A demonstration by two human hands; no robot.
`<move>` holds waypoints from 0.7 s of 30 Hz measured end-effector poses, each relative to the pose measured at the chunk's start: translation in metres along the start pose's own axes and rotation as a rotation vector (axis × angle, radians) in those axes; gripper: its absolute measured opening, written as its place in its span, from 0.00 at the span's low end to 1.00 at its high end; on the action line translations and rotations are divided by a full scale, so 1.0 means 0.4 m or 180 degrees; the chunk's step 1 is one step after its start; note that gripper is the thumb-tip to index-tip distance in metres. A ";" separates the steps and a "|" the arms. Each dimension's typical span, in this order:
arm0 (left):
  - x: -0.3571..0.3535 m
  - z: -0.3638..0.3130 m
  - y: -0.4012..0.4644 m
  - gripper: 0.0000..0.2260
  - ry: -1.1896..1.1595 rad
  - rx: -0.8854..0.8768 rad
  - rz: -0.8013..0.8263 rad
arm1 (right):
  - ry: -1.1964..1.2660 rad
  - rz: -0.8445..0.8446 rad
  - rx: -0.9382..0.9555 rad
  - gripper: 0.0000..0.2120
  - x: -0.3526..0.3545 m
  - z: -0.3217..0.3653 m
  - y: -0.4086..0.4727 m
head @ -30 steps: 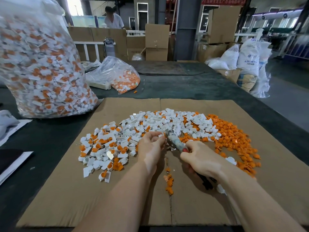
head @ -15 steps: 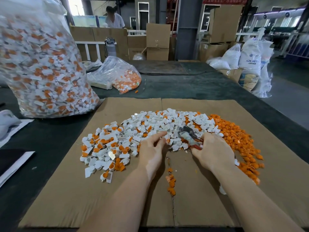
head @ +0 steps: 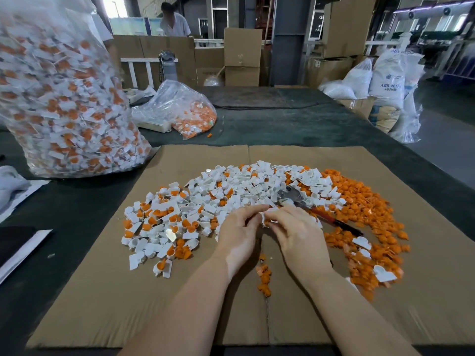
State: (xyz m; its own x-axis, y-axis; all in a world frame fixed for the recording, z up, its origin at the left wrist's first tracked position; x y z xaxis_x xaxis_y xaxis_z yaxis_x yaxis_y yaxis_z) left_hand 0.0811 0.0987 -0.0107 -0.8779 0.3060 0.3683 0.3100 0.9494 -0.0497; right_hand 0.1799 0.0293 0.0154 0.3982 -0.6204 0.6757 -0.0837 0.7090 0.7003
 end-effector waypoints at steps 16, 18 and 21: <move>0.024 -0.015 -0.027 0.08 0.0058 -0.0275 -0.0707 | 0.0019 -0.0241 -0.0394 0.01 0.013 -0.012 -0.013; 0.040 -0.010 -0.030 0.09 -0.0020 -0.0174 -0.1115 | -0.0012 -0.0266 -0.0390 0.01 0.013 -0.013 -0.015; 0.065 -0.005 -0.037 0.14 -0.0160 -0.0131 -0.1646 | -0.0023 -0.0288 -0.0357 0.03 0.013 -0.013 -0.018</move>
State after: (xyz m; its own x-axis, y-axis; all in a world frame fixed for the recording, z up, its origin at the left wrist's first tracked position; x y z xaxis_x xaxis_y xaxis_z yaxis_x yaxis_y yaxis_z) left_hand 0.0546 0.0924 0.0016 -0.9362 -0.1984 0.2900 -0.1557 0.9741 0.1639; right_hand 0.1873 0.0228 0.0126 0.3929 -0.6856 0.6128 0.0549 0.6827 0.7286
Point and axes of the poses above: each hand's wrist, its own y-axis towards the middle knuckle, its own x-axis out of the back of the hand, z = x × y, the point moved 5 cm from there along y, towards the middle knuckle, and after that the axes turned 10 degrees about x, right-handed, at the moved point
